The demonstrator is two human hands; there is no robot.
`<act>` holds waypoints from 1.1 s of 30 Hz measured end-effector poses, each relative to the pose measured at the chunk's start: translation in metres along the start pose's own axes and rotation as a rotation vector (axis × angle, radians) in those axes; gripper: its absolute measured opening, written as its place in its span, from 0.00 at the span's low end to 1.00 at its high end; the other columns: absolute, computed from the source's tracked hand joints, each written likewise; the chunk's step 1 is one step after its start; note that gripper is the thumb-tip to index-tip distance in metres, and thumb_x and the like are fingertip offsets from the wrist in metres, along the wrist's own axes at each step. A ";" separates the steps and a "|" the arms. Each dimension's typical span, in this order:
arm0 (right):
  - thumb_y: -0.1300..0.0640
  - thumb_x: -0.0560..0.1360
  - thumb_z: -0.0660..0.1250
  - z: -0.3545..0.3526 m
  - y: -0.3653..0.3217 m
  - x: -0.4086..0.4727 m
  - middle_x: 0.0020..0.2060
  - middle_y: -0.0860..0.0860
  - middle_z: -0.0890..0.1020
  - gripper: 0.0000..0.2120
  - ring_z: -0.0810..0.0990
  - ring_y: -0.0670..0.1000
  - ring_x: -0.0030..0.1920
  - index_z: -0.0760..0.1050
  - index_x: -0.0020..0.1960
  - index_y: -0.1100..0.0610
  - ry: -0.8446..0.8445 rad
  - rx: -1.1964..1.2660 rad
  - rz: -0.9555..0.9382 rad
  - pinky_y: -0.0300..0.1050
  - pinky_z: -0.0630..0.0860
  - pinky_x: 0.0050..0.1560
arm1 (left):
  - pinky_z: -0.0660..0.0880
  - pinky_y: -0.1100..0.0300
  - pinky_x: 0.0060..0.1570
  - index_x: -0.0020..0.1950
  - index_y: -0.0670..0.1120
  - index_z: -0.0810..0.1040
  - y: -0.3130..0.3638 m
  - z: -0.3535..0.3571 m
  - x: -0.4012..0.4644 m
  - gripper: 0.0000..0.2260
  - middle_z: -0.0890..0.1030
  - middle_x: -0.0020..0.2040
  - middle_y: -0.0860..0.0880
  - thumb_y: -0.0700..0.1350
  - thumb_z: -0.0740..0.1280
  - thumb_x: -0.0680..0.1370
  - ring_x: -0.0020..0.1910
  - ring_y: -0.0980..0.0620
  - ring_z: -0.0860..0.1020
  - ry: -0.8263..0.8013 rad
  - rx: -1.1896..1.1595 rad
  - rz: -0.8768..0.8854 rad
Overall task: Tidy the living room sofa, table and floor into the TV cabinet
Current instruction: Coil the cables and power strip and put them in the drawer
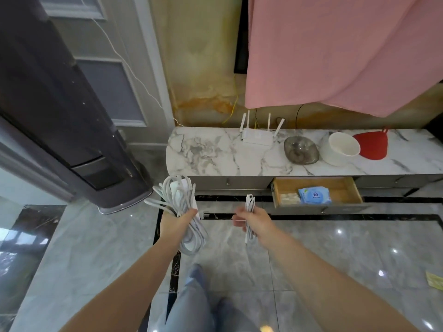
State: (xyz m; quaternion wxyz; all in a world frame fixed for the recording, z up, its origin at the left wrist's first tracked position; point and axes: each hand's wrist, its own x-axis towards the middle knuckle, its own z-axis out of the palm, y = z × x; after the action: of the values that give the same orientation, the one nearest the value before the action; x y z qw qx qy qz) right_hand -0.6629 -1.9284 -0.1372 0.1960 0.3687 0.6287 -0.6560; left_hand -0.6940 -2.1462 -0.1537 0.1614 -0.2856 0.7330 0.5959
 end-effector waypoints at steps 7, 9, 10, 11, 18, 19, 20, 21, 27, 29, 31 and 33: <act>0.66 0.78 0.67 -0.001 -0.037 0.072 0.40 0.58 0.84 0.05 0.83 0.52 0.38 0.79 0.52 0.64 0.199 0.043 0.013 0.38 0.72 0.35 | 0.77 0.53 0.53 0.60 0.41 0.78 0.042 0.008 0.083 0.21 0.83 0.50 0.44 0.45 0.78 0.71 0.49 0.45 0.81 -0.050 0.124 0.060; 0.65 0.78 0.67 -0.003 -0.041 0.090 0.43 0.60 0.83 0.03 0.83 0.53 0.39 0.79 0.50 0.63 0.212 0.000 0.030 0.37 0.76 0.34 | 0.75 0.55 0.51 0.58 0.42 0.78 0.053 0.006 0.099 0.19 0.83 0.49 0.46 0.45 0.78 0.71 0.48 0.47 0.80 -0.050 0.158 0.073; 0.65 0.77 0.68 -0.003 -0.047 0.109 0.43 0.60 0.83 0.03 0.83 0.53 0.39 0.79 0.46 0.61 0.240 -0.032 0.034 0.40 0.80 0.39 | 0.76 0.55 0.50 0.56 0.42 0.79 0.059 0.011 0.119 0.18 0.83 0.49 0.46 0.45 0.78 0.71 0.48 0.47 0.81 -0.070 0.171 0.083; 0.63 0.77 0.69 -0.004 -0.047 0.118 0.41 0.59 0.83 0.05 0.81 0.53 0.39 0.79 0.41 0.59 0.267 -0.112 0.041 0.45 0.82 0.44 | 0.76 0.55 0.50 0.55 0.41 0.79 0.061 0.011 0.126 0.18 0.83 0.48 0.46 0.45 0.78 0.70 0.48 0.46 0.82 -0.086 0.177 0.093; 0.60 0.78 0.64 0.025 -0.048 0.189 0.37 0.52 0.75 0.05 0.73 0.48 0.36 0.76 0.47 0.61 0.256 -0.534 0.069 0.36 0.66 0.36 | 0.75 0.58 0.51 0.55 0.45 0.78 0.076 0.026 0.192 0.15 0.81 0.45 0.54 0.36 0.76 0.71 0.47 0.53 0.80 -0.227 0.210 0.151; 0.62 0.78 0.65 0.032 -0.047 0.200 0.36 0.53 0.75 0.04 0.73 0.48 0.36 0.74 0.44 0.61 0.220 -0.504 0.077 0.34 0.67 0.36 | 0.75 0.58 0.50 0.55 0.45 0.78 0.074 0.030 0.203 0.15 0.81 0.45 0.54 0.37 0.77 0.71 0.47 0.53 0.80 -0.231 0.211 0.151; 0.61 0.77 0.66 0.040 -0.045 0.215 0.36 0.53 0.77 0.05 0.76 0.48 0.37 0.74 0.43 0.59 0.200 -0.475 0.100 0.35 0.69 0.37 | 0.75 0.59 0.49 0.55 0.46 0.79 0.072 0.036 0.216 0.15 0.82 0.45 0.54 0.38 0.77 0.71 0.47 0.52 0.81 -0.227 0.207 0.140; 0.60 0.77 0.68 0.046 -0.043 0.231 0.39 0.53 0.80 0.04 0.80 0.49 0.40 0.75 0.43 0.56 0.195 -0.417 0.128 0.38 0.72 0.39 | 0.75 0.59 0.48 0.54 0.47 0.79 0.067 0.042 0.229 0.14 0.82 0.45 0.53 0.40 0.78 0.71 0.47 0.52 0.81 -0.227 0.195 0.123; 0.58 0.75 0.69 0.065 -0.021 0.321 0.42 0.54 0.84 0.10 0.86 0.53 0.41 0.76 0.55 0.58 0.121 -0.255 0.283 0.44 0.76 0.38 | 0.76 0.60 0.46 0.56 0.46 0.76 0.043 0.081 0.277 0.14 0.81 0.47 0.48 0.37 0.74 0.74 0.47 0.51 0.80 -0.292 0.010 0.055; 0.57 0.78 0.66 0.073 -0.002 0.338 0.42 0.54 0.85 0.09 0.84 0.50 0.34 0.75 0.56 0.60 0.085 -0.259 0.409 0.42 0.77 0.34 | 0.77 0.56 0.47 0.53 0.49 0.76 0.022 0.093 0.297 0.13 0.81 0.47 0.47 0.39 0.75 0.73 0.47 0.47 0.81 -0.291 -0.048 0.024; 0.57 0.79 0.64 0.077 0.030 0.357 0.43 0.56 0.86 0.10 0.84 0.51 0.35 0.77 0.55 0.62 0.009 -0.249 0.563 0.43 0.79 0.38 | 0.77 0.54 0.49 0.59 0.47 0.75 -0.002 0.104 0.316 0.17 0.82 0.51 0.47 0.42 0.76 0.73 0.50 0.48 0.81 -0.279 -0.115 -0.022; 0.54 0.79 0.65 0.081 0.064 0.374 0.46 0.59 0.86 0.12 0.86 0.52 0.38 0.77 0.53 0.64 -0.067 -0.075 0.666 0.44 0.80 0.40 | 0.76 0.51 0.56 0.66 0.46 0.73 -0.023 0.113 0.330 0.24 0.82 0.56 0.49 0.44 0.76 0.72 0.55 0.49 0.81 -0.252 -0.188 -0.044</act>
State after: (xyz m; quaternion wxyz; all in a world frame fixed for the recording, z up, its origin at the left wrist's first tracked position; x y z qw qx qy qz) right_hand -0.8790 -1.9380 -0.4589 0.4336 0.5246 0.4907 -0.5440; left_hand -0.9508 -2.1142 -0.3888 0.2377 -0.2382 0.6416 0.6893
